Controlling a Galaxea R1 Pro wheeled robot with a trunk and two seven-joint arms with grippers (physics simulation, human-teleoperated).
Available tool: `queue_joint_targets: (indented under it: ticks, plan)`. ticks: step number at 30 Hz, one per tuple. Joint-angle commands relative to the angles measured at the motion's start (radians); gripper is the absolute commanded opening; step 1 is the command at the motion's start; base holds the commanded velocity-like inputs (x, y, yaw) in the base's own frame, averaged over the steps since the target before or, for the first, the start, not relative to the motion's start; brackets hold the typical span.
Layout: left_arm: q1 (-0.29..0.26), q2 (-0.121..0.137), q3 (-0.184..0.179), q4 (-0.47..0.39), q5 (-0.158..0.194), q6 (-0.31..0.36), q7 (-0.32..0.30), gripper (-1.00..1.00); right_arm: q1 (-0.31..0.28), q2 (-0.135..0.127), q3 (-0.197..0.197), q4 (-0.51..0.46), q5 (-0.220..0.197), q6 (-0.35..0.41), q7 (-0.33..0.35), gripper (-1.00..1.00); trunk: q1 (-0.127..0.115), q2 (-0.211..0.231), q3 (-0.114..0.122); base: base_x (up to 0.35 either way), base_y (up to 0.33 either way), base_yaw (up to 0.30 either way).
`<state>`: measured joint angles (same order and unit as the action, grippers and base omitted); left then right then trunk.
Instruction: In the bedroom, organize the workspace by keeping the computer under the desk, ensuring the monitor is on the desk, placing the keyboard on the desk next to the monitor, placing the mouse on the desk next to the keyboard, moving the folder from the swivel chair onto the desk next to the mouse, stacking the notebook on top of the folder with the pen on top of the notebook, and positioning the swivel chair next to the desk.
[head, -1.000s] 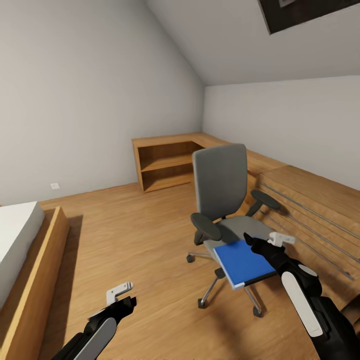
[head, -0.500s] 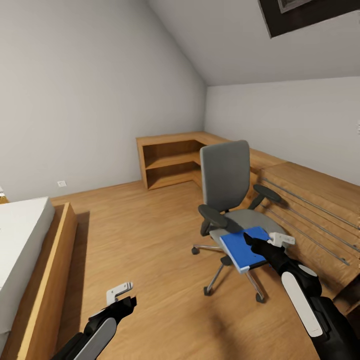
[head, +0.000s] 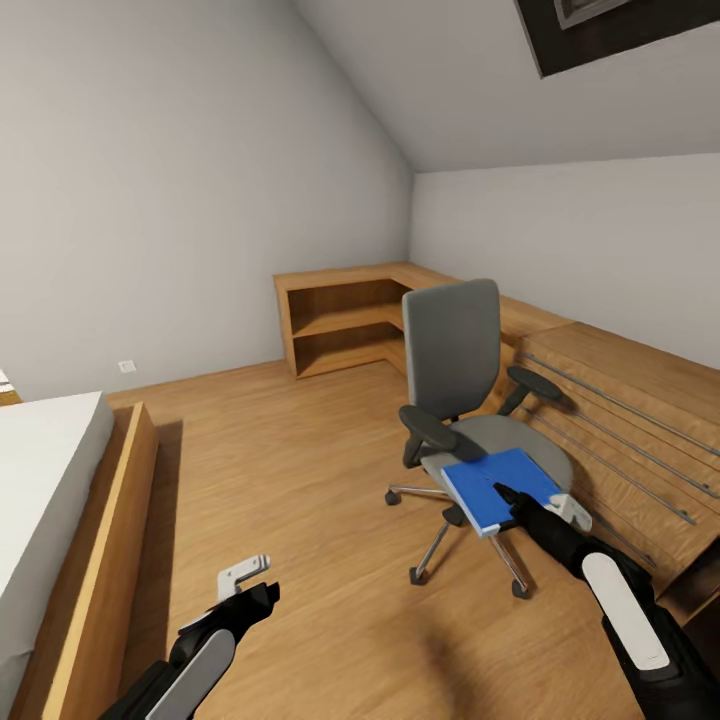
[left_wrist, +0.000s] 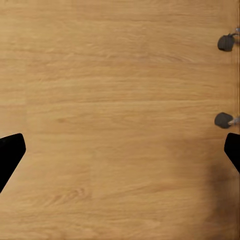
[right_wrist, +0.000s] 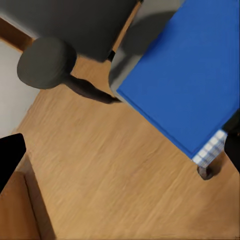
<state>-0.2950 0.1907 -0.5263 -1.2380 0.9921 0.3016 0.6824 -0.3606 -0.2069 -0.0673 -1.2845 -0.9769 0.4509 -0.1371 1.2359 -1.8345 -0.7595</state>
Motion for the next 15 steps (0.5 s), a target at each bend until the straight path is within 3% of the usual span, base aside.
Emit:
queue_joint_targets:
  ticks: [1, 2, 7, 13, 15]
  plan:
    - [-0.001, 0.001, -0.003, -0.008, 0.005, 0.002, 0.007, 1.00, -0.001, 0.000, -0.008, 0.007, -0.030, 0.004, -0.009, 1.00, 0.000, -0.001, -0.001, 0.000, 0.000, 0.000]
    - [-0.001, 0.001, -0.005, -0.019, 0.006, 0.002, 0.008, 1.00, -0.001, 0.000, -0.021, 0.021, -0.065, 0.005, -0.009, 1.00, 0.000, -0.001, -0.001, 0.000, 0.000, 0.000]
    - [-0.001, 0.000, -0.007, -0.034, 0.008, 0.002, 0.008, 1.00, -0.001, -0.002, -0.040, 0.041, -0.148, 0.010, -0.009, 1.00, 0.000, -0.001, -0.001, 0.000, 0.000, 0.000]
    - [-0.001, 0.000, -0.009, -0.039, 0.008, 0.001, 0.008, 1.00, -0.001, -0.003, -0.068, 0.083, -0.203, 0.013, -0.010, 1.00, 0.019, -0.036, -0.017, 0.000, 0.000, 0.000]
    - [-0.001, 0.000, -0.009, -0.040, 0.007, 0.001, 0.008, 1.00, -0.001, -0.003, -0.095, 0.114, -0.215, 0.015, -0.009, 1.00, 0.027, -0.050, -0.023, 0.000, 0.000, 0.000]
